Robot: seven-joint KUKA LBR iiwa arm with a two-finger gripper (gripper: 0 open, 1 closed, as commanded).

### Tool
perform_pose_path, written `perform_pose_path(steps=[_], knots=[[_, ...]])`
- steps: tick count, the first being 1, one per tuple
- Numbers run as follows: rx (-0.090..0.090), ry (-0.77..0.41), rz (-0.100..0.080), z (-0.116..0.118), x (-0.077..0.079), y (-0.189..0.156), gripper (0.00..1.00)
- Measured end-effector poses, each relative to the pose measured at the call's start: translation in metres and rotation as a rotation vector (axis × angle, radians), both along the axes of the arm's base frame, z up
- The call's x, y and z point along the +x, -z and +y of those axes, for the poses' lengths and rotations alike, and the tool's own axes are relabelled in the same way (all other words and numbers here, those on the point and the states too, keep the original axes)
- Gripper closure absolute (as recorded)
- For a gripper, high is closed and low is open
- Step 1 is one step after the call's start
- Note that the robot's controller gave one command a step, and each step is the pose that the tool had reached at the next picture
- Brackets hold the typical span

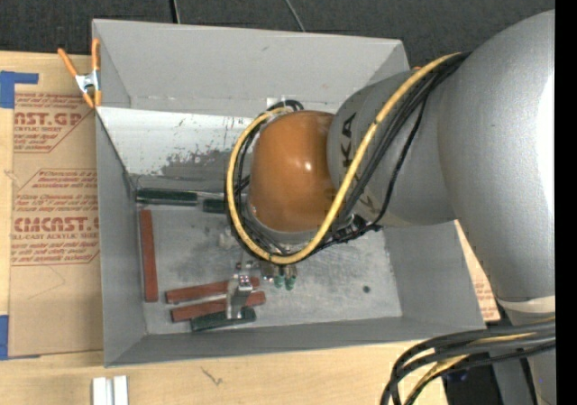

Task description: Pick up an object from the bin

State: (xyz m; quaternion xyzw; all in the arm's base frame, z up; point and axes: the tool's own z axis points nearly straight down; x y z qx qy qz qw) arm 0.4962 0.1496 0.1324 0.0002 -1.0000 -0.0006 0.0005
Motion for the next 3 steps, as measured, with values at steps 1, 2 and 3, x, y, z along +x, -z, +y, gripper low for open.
perform_pose_path(steps=[1, 2, 3], knots=[[0.0, 0.001, 0.0, 0.0, 0.0, 0.0, 0.0], [0.004, -0.287, -0.025, 0.012, 0.008, 0.055, 1.0], [0.004, -0.287, -0.025, 0.012, 0.008, 0.055, 1.0]])
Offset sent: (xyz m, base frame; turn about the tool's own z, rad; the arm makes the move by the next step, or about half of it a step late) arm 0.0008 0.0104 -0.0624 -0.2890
